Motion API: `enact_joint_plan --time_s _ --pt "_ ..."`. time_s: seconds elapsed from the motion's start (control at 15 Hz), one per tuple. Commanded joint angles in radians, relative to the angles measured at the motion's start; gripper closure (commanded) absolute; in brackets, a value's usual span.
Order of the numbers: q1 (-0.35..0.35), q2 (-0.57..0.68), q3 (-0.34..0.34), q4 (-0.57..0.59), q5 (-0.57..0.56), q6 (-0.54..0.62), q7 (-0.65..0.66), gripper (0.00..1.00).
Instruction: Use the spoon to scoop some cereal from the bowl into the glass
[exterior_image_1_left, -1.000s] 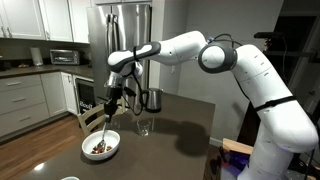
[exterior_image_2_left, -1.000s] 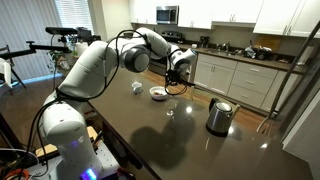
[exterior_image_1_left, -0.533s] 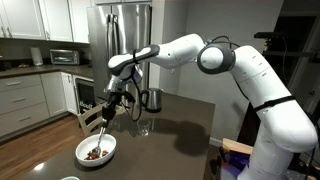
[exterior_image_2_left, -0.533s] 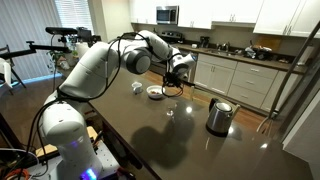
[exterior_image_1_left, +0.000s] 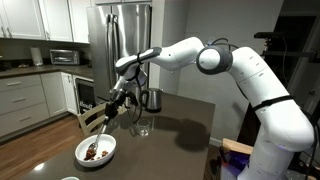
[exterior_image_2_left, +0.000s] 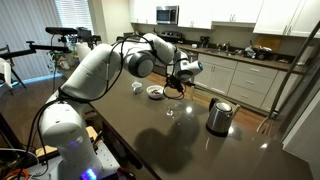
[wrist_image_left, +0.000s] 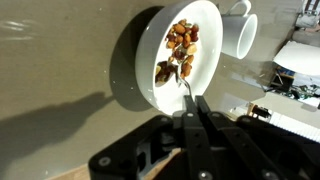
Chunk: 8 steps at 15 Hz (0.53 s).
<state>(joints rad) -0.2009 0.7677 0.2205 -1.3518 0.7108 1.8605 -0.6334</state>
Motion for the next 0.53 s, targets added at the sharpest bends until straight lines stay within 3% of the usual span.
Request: enact_joint_plan --time_s 0.0,0.47 --pt "-0.034 -0.016 -0.001 -0.013 0.072 -0.023 -0.051 0.99" --pt "-0.046 -0.024 -0.028 -0.016 0.142 -0.049 -0.047 0.99"
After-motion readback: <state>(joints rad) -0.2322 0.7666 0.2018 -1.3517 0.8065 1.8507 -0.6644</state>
